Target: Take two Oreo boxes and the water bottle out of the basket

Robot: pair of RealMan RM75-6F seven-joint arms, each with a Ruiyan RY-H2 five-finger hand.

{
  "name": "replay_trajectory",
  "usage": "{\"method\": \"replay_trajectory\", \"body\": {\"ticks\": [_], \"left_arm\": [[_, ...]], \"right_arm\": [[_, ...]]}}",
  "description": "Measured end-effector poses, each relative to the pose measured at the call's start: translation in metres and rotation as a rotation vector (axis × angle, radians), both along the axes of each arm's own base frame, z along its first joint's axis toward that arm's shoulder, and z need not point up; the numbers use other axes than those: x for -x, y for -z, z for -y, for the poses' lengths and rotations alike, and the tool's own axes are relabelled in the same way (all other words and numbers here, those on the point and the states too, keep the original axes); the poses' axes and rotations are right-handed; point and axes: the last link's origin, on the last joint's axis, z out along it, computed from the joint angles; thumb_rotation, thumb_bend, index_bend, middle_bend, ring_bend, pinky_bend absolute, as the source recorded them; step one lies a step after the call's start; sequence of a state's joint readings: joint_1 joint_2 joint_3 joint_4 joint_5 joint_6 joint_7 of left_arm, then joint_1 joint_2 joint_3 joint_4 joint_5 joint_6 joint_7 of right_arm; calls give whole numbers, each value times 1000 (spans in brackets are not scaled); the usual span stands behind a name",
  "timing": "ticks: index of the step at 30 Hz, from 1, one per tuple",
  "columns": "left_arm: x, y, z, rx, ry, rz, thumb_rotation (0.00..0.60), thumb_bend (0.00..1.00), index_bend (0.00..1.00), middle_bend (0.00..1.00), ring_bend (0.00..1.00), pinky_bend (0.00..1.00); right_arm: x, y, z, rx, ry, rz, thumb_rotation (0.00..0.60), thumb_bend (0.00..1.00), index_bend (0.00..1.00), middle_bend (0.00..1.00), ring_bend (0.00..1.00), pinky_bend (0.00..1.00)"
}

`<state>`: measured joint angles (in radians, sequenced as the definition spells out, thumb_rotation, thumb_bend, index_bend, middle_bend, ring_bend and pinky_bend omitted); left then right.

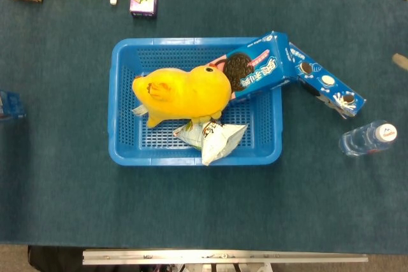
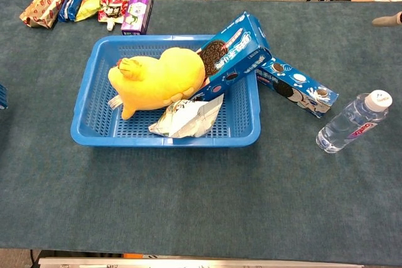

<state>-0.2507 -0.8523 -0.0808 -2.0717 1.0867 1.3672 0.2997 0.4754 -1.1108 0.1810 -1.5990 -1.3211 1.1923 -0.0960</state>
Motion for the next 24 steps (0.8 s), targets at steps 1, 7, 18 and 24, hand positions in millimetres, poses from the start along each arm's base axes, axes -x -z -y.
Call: {"method": "replay_trajectory", "body": {"ticks": [1, 7, 18, 24], "left_arm": [[0, 1, 1, 7, -4, 3, 600, 179, 450, 45, 40, 247], [-2, 3, 3, 33, -16, 1, 600, 178, 142, 0, 40, 247], [-22, 0, -3, -12, 61, 75, 600, 173, 96, 4, 67, 257], [-37, 0, -7, -95, 190, 147, 600, 174, 377, 192, 169, 355]], "right_arm": [[0, 0, -1, 0, 0, 0, 600, 0, 166, 271, 287, 401], [2, -1, -4, 2, 5, 5, 600, 0, 166, 271, 287, 401], [6, -2, -20, 13, 14, 32, 600, 0, 166, 271, 287, 401], [7, -4, -37, 22, 6, 31, 600, 0, 166, 271, 287, 401]]}}
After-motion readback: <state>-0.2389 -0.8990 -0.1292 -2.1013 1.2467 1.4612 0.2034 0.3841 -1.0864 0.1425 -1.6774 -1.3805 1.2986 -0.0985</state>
